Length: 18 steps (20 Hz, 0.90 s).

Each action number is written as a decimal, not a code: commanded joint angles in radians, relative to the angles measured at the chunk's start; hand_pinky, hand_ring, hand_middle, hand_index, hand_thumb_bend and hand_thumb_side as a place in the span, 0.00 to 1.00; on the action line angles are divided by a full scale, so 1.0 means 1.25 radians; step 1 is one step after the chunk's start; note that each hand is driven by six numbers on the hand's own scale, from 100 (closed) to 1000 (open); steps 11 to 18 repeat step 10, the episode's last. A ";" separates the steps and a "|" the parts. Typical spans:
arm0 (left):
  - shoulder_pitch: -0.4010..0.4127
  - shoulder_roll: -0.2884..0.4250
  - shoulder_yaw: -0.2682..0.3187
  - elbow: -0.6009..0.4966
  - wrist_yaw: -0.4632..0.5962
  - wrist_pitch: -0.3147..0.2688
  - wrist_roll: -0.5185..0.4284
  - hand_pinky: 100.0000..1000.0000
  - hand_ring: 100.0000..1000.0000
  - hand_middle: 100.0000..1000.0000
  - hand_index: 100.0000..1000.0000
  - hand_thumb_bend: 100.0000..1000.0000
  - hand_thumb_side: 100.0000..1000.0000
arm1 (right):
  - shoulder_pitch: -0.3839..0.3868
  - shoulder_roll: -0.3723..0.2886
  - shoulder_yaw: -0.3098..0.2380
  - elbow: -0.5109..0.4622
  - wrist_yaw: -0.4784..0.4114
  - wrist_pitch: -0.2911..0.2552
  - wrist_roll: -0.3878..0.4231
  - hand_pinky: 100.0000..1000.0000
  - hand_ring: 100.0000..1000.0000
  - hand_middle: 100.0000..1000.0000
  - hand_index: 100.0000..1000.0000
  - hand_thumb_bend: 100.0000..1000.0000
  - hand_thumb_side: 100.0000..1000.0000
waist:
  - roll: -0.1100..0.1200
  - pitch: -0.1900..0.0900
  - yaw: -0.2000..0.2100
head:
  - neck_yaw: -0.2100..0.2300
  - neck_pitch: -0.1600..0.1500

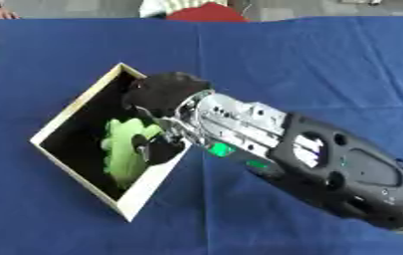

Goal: Pick up objects on the table and place them in the box.

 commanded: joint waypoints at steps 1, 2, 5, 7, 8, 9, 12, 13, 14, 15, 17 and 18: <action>-0.006 0.009 0.003 -0.015 0.002 -0.002 -0.003 0.45 0.60 0.55 0.75 0.16 0.50 | -0.016 -0.008 -0.025 -0.042 0.022 0.050 0.048 0.87 0.92 0.85 0.89 0.00 0.20 | 0.004 -0.017 0.000 | 0.000 0.001; -0.007 0.010 0.003 -0.015 0.001 -0.002 -0.002 0.45 0.60 0.55 0.75 0.16 0.50 | -0.017 -0.015 -0.034 -0.062 0.026 0.054 0.046 0.87 0.92 0.85 0.89 0.00 0.17 | 0.004 -0.017 -0.001 | 0.002 0.001; -0.008 0.014 0.003 -0.015 -0.001 -0.002 -0.002 0.45 0.60 0.56 0.75 0.16 0.50 | -0.021 -0.050 -0.070 -0.158 0.035 0.071 0.047 0.88 0.89 0.84 0.88 0.00 0.11 | 0.005 -0.018 -0.005 | 0.006 0.004; -0.009 0.017 0.004 -0.015 -0.004 -0.002 0.000 0.45 0.60 0.56 0.75 0.16 0.50 | -0.024 -0.087 -0.108 -0.256 0.040 0.079 0.053 0.89 0.89 0.83 0.87 0.00 0.11 | 0.006 -0.019 -0.009 | 0.010 0.006; -0.008 0.018 0.004 -0.015 -0.005 -0.001 0.000 0.45 0.60 0.56 0.75 0.16 0.50 | -0.024 -0.108 -0.128 -0.307 0.040 0.078 0.060 0.89 0.89 0.83 0.86 0.00 0.10 | 0.007 -0.020 -0.012 | 0.013 0.007; -0.008 0.019 0.004 -0.015 -0.006 -0.001 0.000 0.45 0.60 0.56 0.75 0.16 0.50 | -0.024 -0.125 -0.146 -0.342 0.038 0.075 0.067 0.90 0.89 0.82 0.85 0.00 0.09 | 0.007 -0.020 -0.014 | 0.015 0.008; -0.007 0.019 0.004 -0.015 -0.006 -0.001 0.000 0.45 0.60 0.56 0.75 0.16 0.50 | -0.025 -0.138 -0.162 -0.359 0.034 0.066 0.067 0.90 0.89 0.82 0.85 0.00 0.09 | 0.008 -0.021 -0.016 | 0.017 0.009; -0.007 0.019 0.004 -0.015 -0.006 -0.001 0.000 0.45 0.60 0.56 0.75 0.16 0.50 | -0.025 -0.138 -0.162 -0.359 0.034 0.066 0.067 0.90 0.89 0.82 0.85 0.00 0.09 | 0.008 -0.021 -0.016 | 0.017 0.009; -0.007 0.019 0.004 -0.015 -0.006 -0.001 0.000 0.45 0.60 0.56 0.75 0.16 0.50 | -0.025 -0.138 -0.162 -0.359 0.034 0.066 0.067 0.90 0.89 0.82 0.85 0.00 0.09 | 0.008 -0.021 -0.016 | 0.017 0.009; -0.007 0.019 0.004 -0.015 -0.006 -0.001 0.000 0.45 0.60 0.56 0.75 0.16 0.50 | -0.025 -0.138 -0.162 -0.359 0.034 0.066 0.067 0.90 0.89 0.82 0.85 0.00 0.09 | 0.008 -0.021 -0.016 | 0.017 0.009; -0.007 0.019 0.004 -0.015 -0.006 -0.001 0.000 0.45 0.60 0.56 0.75 0.16 0.50 | -0.025 -0.138 -0.162 -0.359 0.034 0.066 0.067 0.90 0.89 0.82 0.85 0.00 0.09 | 0.008 -0.021 -0.016 | 0.017 0.009; -0.007 0.019 0.004 -0.015 -0.006 -0.001 0.000 0.45 0.60 0.56 0.75 0.16 0.50 | -0.025 -0.138 -0.162 -0.359 0.034 0.066 0.067 0.90 0.89 0.82 0.85 0.00 0.09 | 0.008 -0.021 -0.016 | 0.017 0.009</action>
